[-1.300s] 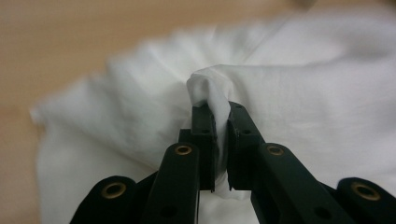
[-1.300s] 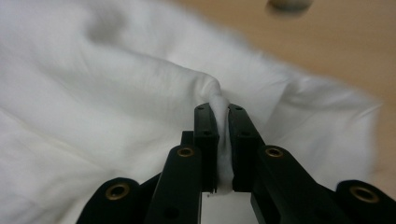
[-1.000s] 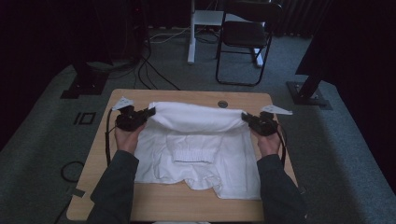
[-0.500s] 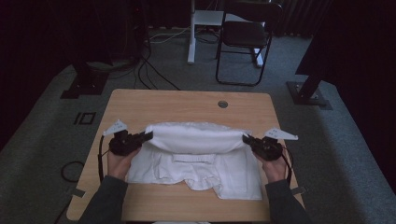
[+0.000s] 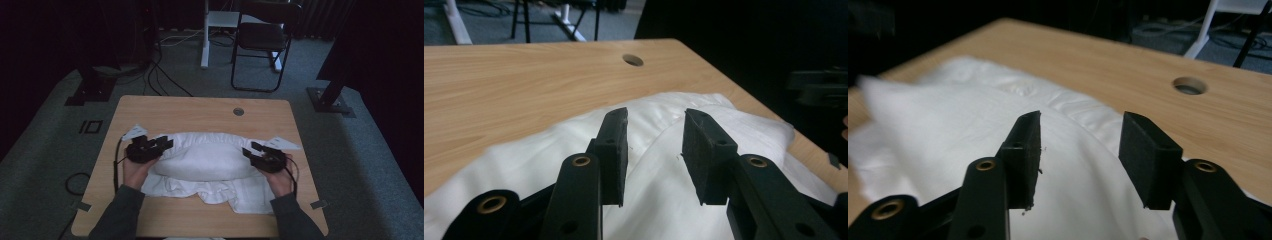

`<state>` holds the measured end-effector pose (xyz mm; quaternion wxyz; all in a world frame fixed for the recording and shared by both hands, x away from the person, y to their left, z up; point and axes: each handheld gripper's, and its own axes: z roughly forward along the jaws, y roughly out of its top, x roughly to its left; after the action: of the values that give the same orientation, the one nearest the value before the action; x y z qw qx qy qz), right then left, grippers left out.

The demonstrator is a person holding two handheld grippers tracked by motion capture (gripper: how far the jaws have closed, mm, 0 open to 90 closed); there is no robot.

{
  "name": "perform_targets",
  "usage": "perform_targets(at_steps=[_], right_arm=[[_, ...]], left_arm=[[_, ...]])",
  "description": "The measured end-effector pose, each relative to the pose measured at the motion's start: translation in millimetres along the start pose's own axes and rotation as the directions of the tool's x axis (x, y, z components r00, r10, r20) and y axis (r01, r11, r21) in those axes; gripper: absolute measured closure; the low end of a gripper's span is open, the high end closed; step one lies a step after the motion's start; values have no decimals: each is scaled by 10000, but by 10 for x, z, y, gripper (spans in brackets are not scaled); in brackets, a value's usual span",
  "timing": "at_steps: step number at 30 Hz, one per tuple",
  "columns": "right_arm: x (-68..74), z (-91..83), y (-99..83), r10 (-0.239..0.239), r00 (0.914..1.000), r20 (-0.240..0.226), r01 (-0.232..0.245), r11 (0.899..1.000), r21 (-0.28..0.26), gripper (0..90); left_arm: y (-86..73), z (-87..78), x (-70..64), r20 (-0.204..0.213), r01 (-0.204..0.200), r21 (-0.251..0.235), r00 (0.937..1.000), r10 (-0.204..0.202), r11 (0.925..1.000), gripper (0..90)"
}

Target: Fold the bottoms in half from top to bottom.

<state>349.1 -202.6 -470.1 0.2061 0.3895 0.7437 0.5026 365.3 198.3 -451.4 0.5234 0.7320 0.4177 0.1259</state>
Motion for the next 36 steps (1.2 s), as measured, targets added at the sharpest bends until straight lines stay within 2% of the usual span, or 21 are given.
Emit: perform_targets(at_steps=[2,5,7,8,9,11,12,14,17,18,20,21,23,26,28,29,32,34,36], right_arm=[[66,258,37,-117,9998,183,107,9985,543,518],[143,578,0,-312,9984,478,242,9897,1409,519],[196,701,-97,-243,9994,250,192,9823,1866,547],[231,729,-158,-317,9995,93,291,9782,2056,572],[267,733,-222,-387,9992,-102,400,9739,2236,590],[322,686,-357,-286,9987,-419,380,9690,2442,617],[340,652,-418,-225,9981,-581,361,9687,2455,625],[374,577,-513,-222,9970,-742,404,9667,2528,629],[392,468,-574,-413,9940,-1010,677,9592,2746,627],[391,419,-570,-444,9949,-901,668,9622,2640,613],[361,313,-549,-464,9981,-394,534,9780,2017,584],[339,277,-545,-479,9988,-133,495,9832,1758,576],[275,254,-573,-431,9987,272,372,9813,1887,575],[212,225,-702,-412,9977,529,272,9701,2411,585],[190,171,-793,-484,9966,666,293,9643,2633,591],[181,141,-828,-552,9957,744,332,9624,2695,596],[165,78,-901,-684,9937,893,400,9569,2878,608],[150,85,-938,-665,9938,896,374,9549,2946,608],[142,113,-946,-705,9938,865,419,9542,2962,608]], left_arm=[[-5,202,-99,107,-10,413,9999,6,9991,638],[-117,453,-275,152,-566,1239,9984,552,9907,638],[-263,590,-346,129,-861,1899,9963,852,9780,640],[-345,637,-352,168,-895,2253,9960,880,9702,653],[-429,673,-338,228,-812,2558,9967,780,9633,663],[-593,696,-292,-23,-685,2969,9974,725,9524,693],[-660,685,-268,34,-613,3004,9980,632,9518,702],[-732,622,-234,157,-559,2901,9984,537,9554,712],[-728,488,-223,89,-528,2787,9986,524,9589,677],[-723,432,-218,31,-527,2596,9985,538,9643,649],[-720,301,-193,-131,-527,1986,9983,564,9787,616],[-726,244,-175,-408,-492,1851,9975,577,9815,607],[-761,133,-121,-962,-398,1769,9937,576,9834,595],[-881,3,5,-1417,-41,1981,9894,328,9802,589],[-974,-44,56,-1489,214,2061,9888,98,9783,585],[-1012,-54,59,-1600,177,2182,9870,178,9757,585],[-1093,-68,40,-1886,47,2213,9813,381,9752,579],[-1119,-41,24,-2270,-187,2376,9711,742,9712,574],[-1142,29,21,-2396,-330,2602,9659,977,9650,571]])
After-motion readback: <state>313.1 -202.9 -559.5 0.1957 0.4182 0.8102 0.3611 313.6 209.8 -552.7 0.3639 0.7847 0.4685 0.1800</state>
